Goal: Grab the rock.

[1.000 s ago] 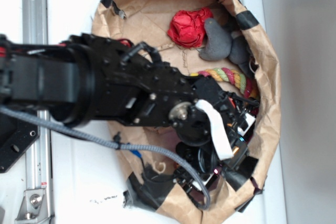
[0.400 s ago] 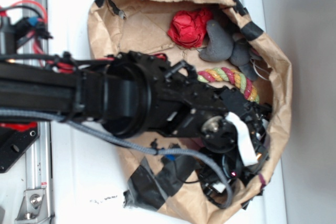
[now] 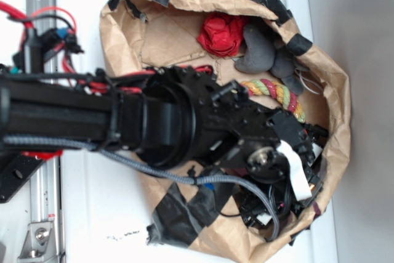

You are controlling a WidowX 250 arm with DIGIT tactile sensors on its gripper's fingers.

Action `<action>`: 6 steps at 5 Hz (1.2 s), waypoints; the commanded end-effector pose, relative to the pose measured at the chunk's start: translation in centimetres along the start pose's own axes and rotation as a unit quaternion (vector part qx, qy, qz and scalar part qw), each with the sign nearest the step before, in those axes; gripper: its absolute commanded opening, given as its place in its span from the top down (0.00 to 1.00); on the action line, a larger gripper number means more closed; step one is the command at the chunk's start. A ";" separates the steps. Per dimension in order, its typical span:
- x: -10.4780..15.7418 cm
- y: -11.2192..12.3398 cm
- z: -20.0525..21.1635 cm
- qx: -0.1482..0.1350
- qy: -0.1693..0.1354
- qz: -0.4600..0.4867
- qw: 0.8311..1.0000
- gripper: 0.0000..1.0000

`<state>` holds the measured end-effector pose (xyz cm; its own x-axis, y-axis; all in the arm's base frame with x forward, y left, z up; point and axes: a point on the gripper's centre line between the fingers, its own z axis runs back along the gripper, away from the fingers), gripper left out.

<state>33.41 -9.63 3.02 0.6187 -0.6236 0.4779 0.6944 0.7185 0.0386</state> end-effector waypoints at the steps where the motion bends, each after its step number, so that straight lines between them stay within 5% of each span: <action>1: -0.9 -2.1 3.5 0.011 0.008 0.014 1.000 1.00; 3: -5.3 -0.8 8.9 0.038 0.046 0.093 0.994 1.00; 4: -5.0 -0.2 10.2 0.024 0.018 0.094 0.995 0.00; 6: -0.5 0.1 7.6 -0.004 -0.004 -0.002 1.000 0.00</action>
<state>29.86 -5.47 7.19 0.6717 -0.5925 0.4447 0.6690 0.7430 -0.0207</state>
